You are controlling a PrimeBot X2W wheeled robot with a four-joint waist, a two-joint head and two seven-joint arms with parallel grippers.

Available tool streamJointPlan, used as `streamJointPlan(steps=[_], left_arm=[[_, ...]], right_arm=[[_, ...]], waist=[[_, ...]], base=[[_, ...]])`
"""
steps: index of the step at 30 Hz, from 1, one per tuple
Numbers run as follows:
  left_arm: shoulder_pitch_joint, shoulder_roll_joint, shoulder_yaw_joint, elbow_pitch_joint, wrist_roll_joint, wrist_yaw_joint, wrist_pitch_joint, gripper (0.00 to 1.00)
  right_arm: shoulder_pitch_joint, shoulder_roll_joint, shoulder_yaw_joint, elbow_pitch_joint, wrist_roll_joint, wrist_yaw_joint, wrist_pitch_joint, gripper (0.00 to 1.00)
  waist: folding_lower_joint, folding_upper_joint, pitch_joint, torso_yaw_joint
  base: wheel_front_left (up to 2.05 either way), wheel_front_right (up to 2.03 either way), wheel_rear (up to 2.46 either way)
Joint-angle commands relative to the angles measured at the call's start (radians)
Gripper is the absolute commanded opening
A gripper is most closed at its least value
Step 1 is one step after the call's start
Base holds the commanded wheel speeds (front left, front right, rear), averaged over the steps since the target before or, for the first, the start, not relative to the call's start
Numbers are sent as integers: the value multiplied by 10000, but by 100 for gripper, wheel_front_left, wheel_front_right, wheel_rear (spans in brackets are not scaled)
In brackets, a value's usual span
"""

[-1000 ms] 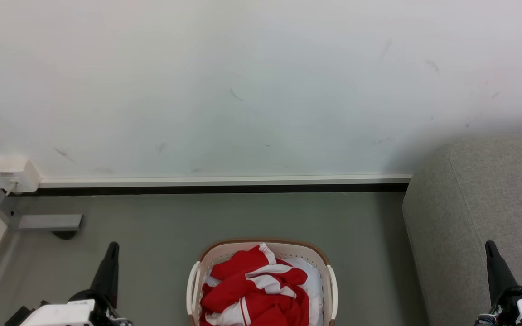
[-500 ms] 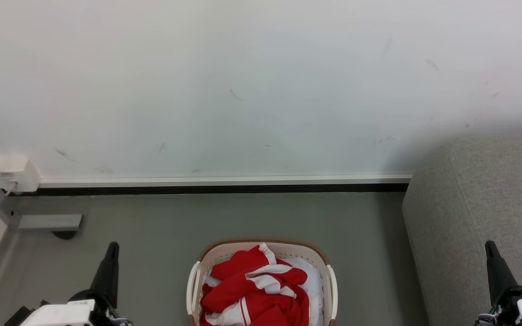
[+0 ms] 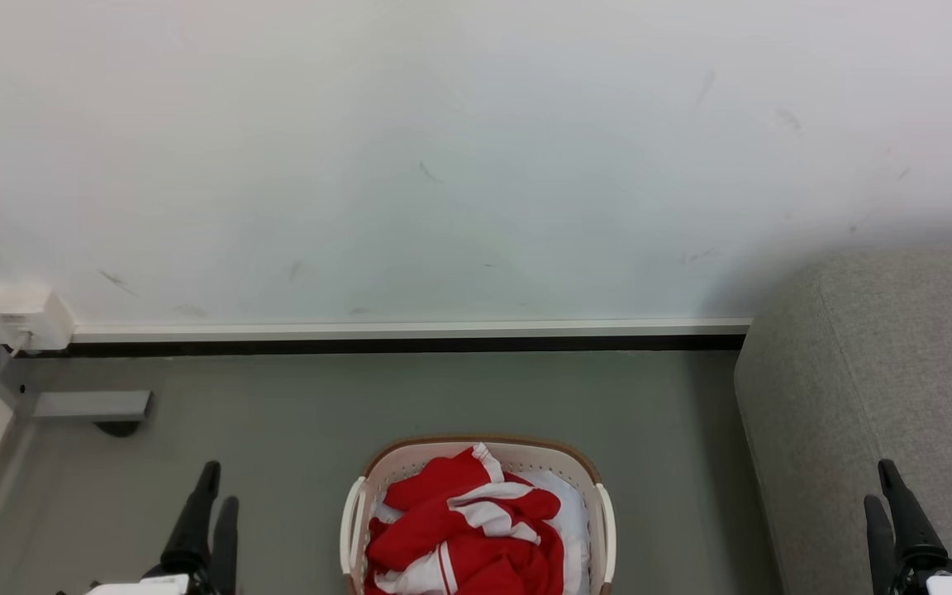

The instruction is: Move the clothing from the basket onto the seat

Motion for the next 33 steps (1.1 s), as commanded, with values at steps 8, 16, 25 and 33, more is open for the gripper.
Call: streamJointPlan(steps=[8,16,25,33], left_arm=[[-251,63,-389,-35,138,-17,-435,100],[-326,79,-613,63,758,129,-802,100],[-315,96,-847,-55,2005,402,-1182,100],[-284,110,-1132,-193,3300,682,-1487,100]], right_arm=[[-124,-83,187,-221,-617,-2,-461,100],[-85,-100,264,-359,-1746,-3,-831,100],[-6,-119,423,-682,-3415,-4,-1211,100],[64,-134,578,-970,-5021,-6,-1518,100]], waist=[[0,0,-1,21],[0,0,3,44],[0,0,7,77],[0,0,19,103]], base=[[0,0,0],[0,0,0],[0,0,0],[0,0,0]])
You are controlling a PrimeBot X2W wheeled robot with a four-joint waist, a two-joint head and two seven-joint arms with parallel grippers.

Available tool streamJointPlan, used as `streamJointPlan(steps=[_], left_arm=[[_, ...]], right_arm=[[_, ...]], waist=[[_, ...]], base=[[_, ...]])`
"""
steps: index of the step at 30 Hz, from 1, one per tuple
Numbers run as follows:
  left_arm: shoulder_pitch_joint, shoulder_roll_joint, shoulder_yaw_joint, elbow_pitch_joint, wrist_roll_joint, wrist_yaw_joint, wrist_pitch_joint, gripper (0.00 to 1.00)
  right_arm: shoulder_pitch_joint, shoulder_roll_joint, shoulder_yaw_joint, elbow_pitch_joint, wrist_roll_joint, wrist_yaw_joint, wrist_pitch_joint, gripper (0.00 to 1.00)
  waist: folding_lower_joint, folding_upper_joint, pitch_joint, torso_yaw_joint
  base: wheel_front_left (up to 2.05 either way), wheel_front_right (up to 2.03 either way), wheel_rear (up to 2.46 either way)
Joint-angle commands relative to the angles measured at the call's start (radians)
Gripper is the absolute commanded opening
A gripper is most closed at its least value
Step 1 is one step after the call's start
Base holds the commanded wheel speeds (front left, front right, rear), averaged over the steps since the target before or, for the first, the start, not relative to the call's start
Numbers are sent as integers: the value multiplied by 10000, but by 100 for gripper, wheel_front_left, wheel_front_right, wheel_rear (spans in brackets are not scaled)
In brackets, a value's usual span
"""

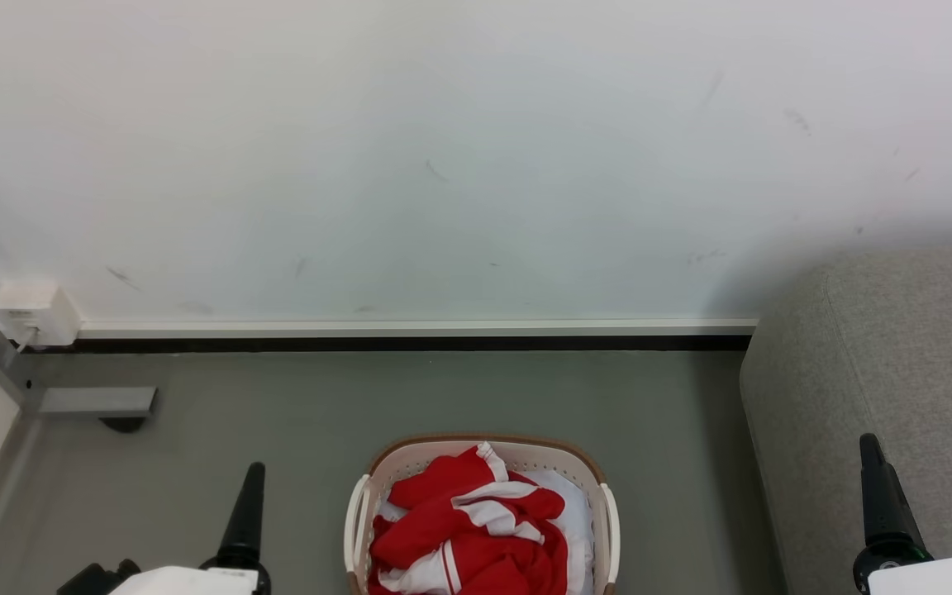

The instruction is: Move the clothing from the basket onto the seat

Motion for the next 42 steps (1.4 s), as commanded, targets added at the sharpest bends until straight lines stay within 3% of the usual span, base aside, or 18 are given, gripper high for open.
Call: streamJointPlan(steps=[1,15,42], left_arm=[[-209,101,-40,-165,379,71,-96,100],[-153,117,-434,-264,2892,486,-572,100],[36,150,-811,-498,7078,937,-1328,100]], right_arm=[[-21,-108,34,-211,-396,-6,-99,100],[73,-131,309,-551,-3131,-8,-576,100],[199,-208,582,-250,-6734,-13,-1335,100]], waist=[[0,0,1,3],[0,0,15,47],[0,0,26,123]], base=[[0,0,0],[0,0,0],[0,0,0]])
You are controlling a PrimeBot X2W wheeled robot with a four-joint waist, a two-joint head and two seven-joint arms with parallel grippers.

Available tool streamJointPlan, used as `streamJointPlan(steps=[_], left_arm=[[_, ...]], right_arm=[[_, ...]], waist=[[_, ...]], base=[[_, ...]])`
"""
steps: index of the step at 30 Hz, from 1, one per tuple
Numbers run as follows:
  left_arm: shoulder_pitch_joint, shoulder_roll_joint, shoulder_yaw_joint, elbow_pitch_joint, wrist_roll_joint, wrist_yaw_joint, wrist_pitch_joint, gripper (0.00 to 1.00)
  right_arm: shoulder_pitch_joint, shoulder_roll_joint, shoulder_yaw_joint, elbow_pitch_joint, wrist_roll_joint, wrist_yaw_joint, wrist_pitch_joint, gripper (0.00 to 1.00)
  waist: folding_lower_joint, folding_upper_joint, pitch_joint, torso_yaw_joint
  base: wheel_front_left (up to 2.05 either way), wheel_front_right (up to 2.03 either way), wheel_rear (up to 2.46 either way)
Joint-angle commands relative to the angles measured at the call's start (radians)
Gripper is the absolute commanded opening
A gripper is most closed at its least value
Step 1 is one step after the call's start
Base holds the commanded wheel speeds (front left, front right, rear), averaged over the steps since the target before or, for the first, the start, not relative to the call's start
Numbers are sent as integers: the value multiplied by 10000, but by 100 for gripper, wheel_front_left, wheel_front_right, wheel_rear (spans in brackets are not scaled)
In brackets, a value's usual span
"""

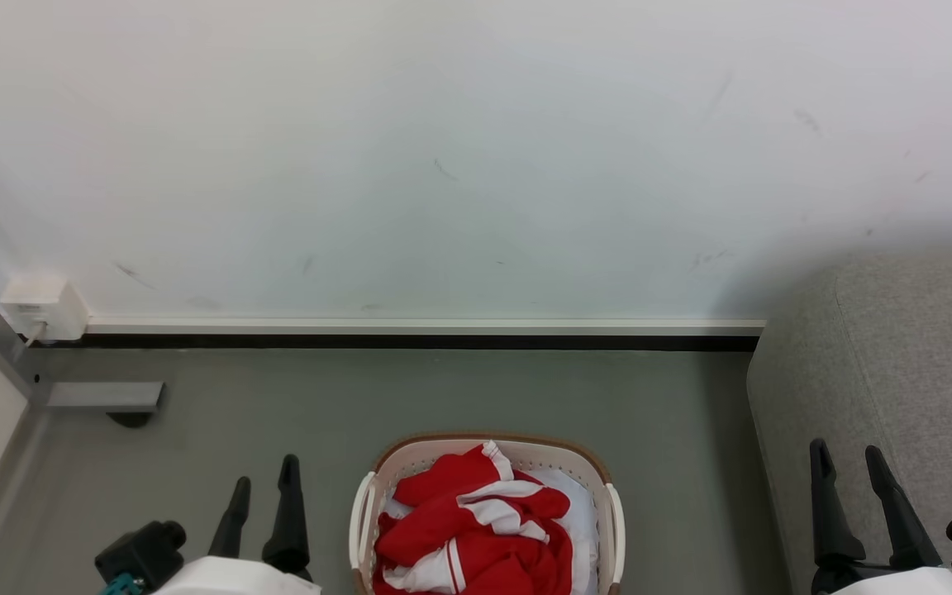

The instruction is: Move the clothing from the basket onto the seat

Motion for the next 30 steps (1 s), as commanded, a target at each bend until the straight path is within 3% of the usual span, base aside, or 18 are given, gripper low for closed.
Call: streamJointPlan(steps=[1,18,30], left_arm=[[5,89,-24,-99,408,40,-119,100],[83,102,-182,303,2132,182,-466,100],[37,114,-266,596,3136,224,-735,100]], right_arm=[[16,-99,26,-41,-321,-13,-125,100],[128,-95,-7,277,-1428,-15,-474,100],[185,-78,-122,293,-1610,-17,-724,100]], waist=[[0,0,0,4],[0,0,-27,68],[0,0,-8,88]], base=[[0,0,0],[0,0,0],[0,0,0]])
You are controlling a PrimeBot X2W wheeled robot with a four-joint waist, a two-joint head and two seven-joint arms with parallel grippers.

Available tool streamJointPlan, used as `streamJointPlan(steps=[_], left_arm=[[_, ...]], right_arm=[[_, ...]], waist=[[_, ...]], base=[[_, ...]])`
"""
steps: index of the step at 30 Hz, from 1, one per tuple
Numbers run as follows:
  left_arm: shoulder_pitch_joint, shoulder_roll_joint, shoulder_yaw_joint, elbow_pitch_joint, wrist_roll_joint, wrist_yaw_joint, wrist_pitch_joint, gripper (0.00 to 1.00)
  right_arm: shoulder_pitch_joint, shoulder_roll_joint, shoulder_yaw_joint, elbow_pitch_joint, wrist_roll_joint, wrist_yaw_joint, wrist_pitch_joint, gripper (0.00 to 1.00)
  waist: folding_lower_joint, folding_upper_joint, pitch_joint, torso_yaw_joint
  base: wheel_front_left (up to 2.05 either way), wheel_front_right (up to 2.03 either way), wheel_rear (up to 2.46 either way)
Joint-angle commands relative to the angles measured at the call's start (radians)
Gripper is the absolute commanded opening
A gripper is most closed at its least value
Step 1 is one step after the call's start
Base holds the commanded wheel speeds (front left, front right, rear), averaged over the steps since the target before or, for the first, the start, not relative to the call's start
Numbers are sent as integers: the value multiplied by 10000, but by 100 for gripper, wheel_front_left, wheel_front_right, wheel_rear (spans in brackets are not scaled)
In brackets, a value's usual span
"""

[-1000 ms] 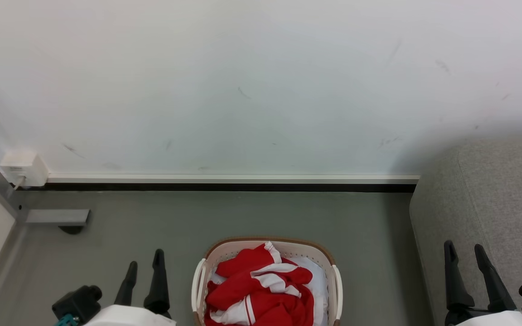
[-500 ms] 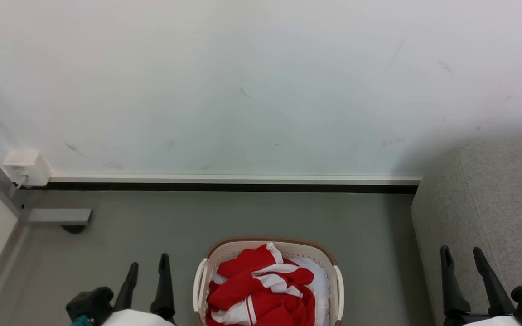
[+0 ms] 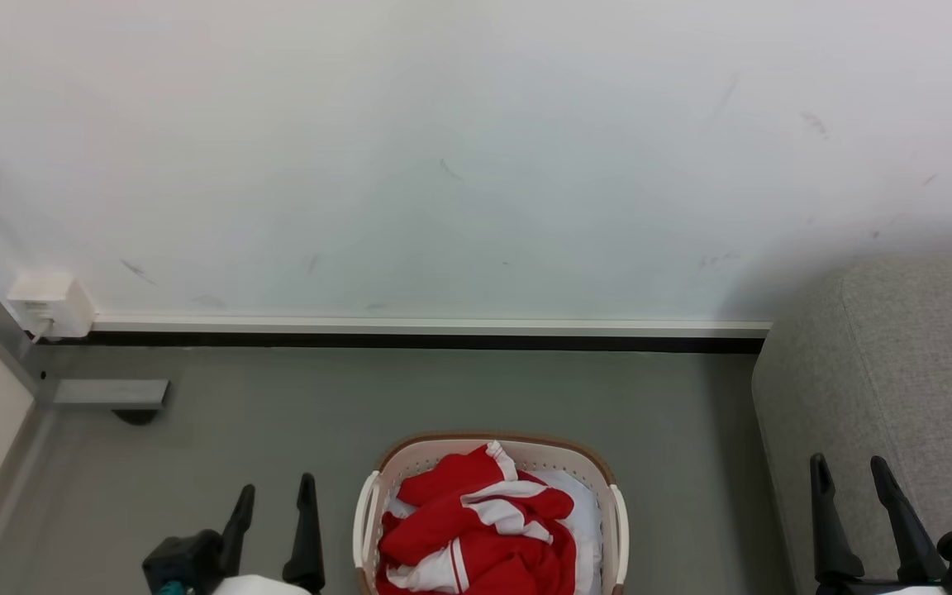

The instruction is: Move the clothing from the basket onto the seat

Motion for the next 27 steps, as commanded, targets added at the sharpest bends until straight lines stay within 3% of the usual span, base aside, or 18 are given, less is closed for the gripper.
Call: streamJointPlan(steps=[1,19,27], left_arm=[[-22,86,-22,-18,224,10,-136,100],[102,97,-107,139,1342,-276,-443,100],[73,95,-76,217,1233,-307,-417,100]], right_arm=[[40,-58,-33,-35,-118,-18,-71,100],[197,-68,119,40,-709,-21,-409,100],[179,-66,139,110,-539,-21,-391,100]], waist=[[0,0,4,4],[0,0,35,86],[0,0,51,67]], base=[[0,0,0],[0,0,0],[0,0,0]])
